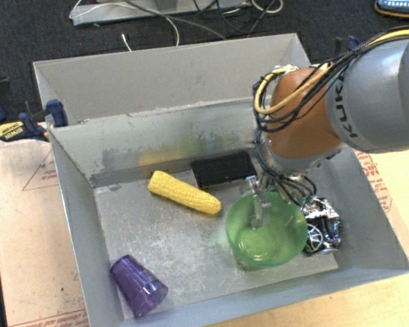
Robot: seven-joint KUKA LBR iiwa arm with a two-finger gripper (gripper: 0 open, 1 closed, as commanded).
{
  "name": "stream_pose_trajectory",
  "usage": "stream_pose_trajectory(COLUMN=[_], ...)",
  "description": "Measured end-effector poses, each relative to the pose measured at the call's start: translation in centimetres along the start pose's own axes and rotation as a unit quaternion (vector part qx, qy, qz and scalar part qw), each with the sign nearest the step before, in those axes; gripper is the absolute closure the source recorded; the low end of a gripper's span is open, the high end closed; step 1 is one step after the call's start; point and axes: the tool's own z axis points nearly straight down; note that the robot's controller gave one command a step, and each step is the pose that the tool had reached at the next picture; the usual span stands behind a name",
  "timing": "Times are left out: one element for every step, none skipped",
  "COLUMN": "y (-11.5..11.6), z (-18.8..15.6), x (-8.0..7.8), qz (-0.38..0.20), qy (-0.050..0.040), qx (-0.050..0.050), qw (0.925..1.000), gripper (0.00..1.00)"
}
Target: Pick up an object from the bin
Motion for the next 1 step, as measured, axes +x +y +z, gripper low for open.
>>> stream_pose_trajectory(y=[0.49], z=[-2.52], x=[0.42], qz=[0.005], qy=[-0.0021], qx=[0.0], qw=[1.0], gripper=[1.0])
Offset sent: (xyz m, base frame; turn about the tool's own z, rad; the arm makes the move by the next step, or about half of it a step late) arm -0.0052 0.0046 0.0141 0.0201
